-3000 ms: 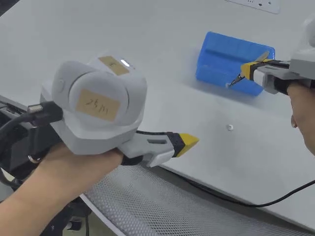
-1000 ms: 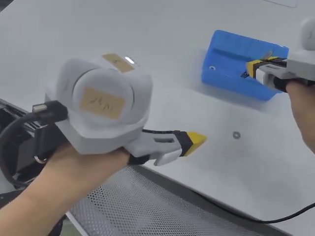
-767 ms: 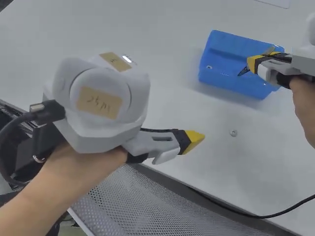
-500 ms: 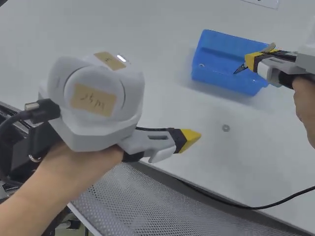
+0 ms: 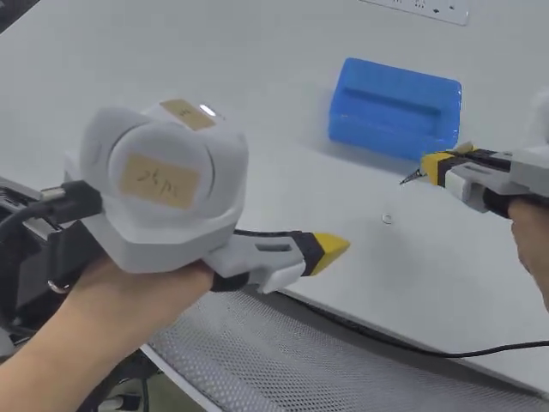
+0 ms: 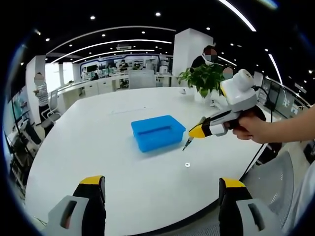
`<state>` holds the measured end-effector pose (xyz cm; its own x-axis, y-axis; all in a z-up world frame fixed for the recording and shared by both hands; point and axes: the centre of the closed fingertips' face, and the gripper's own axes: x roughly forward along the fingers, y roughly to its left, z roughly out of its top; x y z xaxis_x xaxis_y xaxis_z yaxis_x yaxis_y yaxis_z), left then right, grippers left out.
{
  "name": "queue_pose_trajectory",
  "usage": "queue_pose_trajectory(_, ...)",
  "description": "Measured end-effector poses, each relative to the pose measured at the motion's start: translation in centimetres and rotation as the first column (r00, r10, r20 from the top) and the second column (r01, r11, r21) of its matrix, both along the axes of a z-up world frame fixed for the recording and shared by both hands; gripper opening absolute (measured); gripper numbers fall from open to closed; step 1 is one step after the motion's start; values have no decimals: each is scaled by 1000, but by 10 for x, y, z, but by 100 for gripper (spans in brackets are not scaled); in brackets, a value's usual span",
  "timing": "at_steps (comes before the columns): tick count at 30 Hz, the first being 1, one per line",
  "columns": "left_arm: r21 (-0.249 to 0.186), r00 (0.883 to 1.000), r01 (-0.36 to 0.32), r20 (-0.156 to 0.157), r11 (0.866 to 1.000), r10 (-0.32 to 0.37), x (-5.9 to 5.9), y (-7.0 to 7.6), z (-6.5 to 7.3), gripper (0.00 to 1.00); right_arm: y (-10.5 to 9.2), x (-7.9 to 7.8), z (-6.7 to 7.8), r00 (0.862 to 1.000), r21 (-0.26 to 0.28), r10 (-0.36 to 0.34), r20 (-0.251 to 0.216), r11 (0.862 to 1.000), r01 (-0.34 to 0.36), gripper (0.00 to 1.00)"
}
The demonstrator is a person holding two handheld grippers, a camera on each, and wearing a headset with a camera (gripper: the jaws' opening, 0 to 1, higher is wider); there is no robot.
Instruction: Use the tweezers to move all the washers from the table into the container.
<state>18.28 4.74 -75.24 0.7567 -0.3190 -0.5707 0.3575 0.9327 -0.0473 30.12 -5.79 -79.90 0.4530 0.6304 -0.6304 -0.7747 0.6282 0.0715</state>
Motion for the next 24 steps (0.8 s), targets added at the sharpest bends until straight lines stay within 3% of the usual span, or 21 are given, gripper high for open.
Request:
queue_pose_trajectory(5, 1, 1000, -3, 0, 1000, 3, -4, 1, 0, 98, 1, -11, -9, 1000, -24, 20, -21, 1000, -21, 2)
queue_pose_trajectory(15, 3, 1000, -9, 8, 1000, 9, -11, 5, 2, 98, 1, -33, -13, 998, -59, 42, -36, 997, -44, 2)
queue_pose_trajectory(24, 1, 1000, -12, 8, 1000, 12, -17, 7, 1, 98, 0, -36, -17, 999, -77, 20, -38, 997, -23, 2)
